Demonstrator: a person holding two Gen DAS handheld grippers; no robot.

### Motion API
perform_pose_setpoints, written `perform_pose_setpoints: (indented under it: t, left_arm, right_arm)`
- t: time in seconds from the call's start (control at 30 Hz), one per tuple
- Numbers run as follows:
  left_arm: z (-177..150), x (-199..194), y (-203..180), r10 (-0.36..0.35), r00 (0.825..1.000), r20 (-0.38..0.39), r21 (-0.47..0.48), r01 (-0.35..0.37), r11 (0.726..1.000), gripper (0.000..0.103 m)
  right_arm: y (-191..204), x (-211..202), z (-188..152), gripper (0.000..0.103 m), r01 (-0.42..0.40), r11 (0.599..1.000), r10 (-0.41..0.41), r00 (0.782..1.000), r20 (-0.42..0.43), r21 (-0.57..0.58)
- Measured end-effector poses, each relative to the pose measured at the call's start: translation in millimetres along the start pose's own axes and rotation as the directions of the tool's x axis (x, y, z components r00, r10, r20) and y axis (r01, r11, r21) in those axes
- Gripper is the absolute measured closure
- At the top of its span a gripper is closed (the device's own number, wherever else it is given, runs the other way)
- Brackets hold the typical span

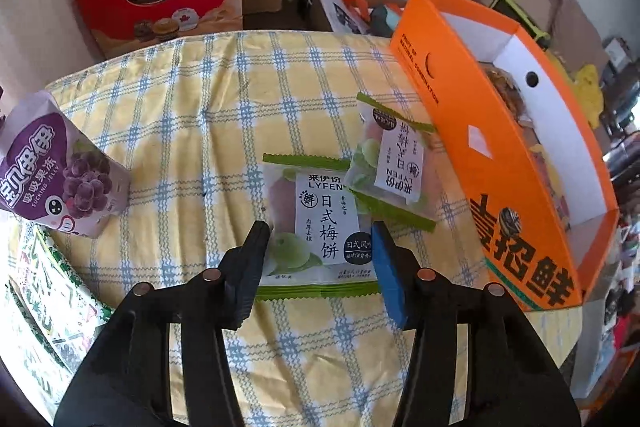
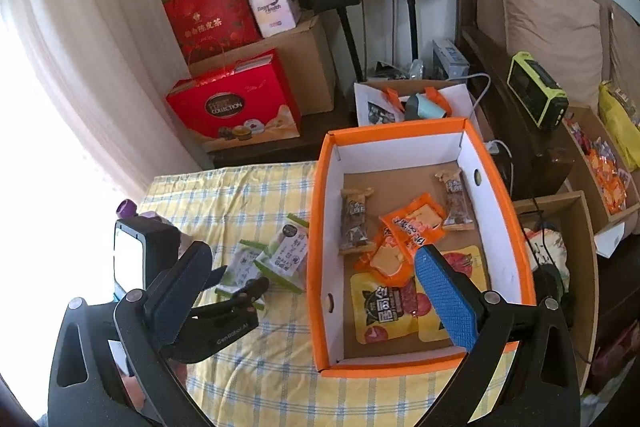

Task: Organize objects
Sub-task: 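Close the left gripper on the green-and-white mochi pack and lift it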

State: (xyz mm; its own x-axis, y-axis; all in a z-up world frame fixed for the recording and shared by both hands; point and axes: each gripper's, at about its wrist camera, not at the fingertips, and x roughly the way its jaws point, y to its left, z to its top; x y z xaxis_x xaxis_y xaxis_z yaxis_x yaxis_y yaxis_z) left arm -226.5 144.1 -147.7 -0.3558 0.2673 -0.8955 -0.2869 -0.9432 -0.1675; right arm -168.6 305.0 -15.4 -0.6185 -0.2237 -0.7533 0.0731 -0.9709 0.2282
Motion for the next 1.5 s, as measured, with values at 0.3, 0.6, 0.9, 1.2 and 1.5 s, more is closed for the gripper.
perform_pose_setpoints:
  t: [0.3, 0.6, 0.9, 1.2, 1.5]
  left_arm:
    - [-17, -36, 22, -0.044, 0.998, 0.040, -0.018, 0.045, 0.999, 0.061]
    - [-36, -94, 44, -0.088, 0.987, 0.132, -0.040, 0.094, 0.995, 0.060]
    - [-42, -142, 73, -0.049, 0.978, 0.202, -0.054, 0.061, 0.997, 0.060]
    - [-49, -157, 112, -0.037, 0.971, 0.236, -0.122, 0.067, 0.990, 0.060]
    - [-49, -151, 121, -0.045, 0.973, 0.227, -0.142, 0.079, 0.987, 0.060]
  right_arm:
    - [17, 25, 5, 0.026, -0.033, 0.999, 0.032, 0.997, -0.072, -0.010]
    - [46, 59, 4, 0.053, -0.041, 0.997, 0.033, 0.991, -0.133, -0.063]
    - [73, 105, -7, 0.058, 0.012, 0.996, -0.026, 0.984, -0.178, -0.083]
    - [92, 145, -22, 0.054, 0.143, 0.977, -0.170, 0.971, -0.166, -0.159]
    - [93, 173, -35, 0.054, 0.280, 0.939, -0.312, 0.937, -0.158, -0.200]
